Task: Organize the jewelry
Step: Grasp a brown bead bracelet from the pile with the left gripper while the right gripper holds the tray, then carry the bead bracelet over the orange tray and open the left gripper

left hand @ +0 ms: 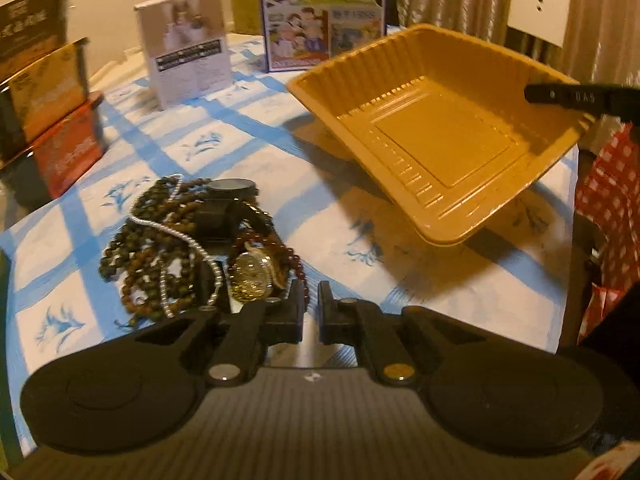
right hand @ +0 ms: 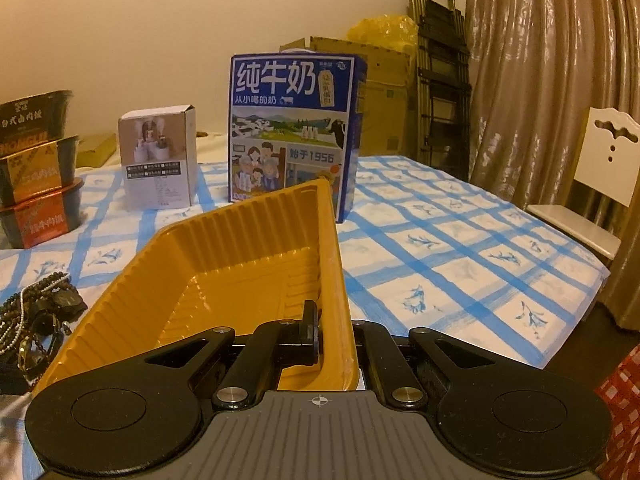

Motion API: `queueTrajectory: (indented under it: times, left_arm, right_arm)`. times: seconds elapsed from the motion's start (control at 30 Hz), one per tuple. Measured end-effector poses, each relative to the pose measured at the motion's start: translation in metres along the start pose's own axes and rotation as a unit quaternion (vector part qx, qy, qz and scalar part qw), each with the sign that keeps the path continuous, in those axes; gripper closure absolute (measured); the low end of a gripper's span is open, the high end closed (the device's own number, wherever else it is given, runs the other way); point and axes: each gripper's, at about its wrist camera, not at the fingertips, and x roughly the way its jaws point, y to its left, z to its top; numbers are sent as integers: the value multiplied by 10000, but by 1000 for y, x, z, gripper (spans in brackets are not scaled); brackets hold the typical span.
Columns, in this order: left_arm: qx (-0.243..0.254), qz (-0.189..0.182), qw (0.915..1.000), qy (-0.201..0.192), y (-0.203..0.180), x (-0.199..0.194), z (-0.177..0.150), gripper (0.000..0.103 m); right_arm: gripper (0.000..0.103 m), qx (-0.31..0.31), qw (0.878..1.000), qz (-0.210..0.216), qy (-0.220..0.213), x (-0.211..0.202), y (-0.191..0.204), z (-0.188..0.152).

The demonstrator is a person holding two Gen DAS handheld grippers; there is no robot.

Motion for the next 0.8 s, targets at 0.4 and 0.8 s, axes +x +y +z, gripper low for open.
queueTrajectory:
  times: [0.4,0.8]
  left_arm:
    - [-258,227,9992,225,3,24,2,98]
    - [-561,314,9976,-268,14,-19,25,99]
  right_arm:
    - [100,116,9998,162,-2,2,-9,-8]
    - [100,44,9995,298,-81,0,-8,-5]
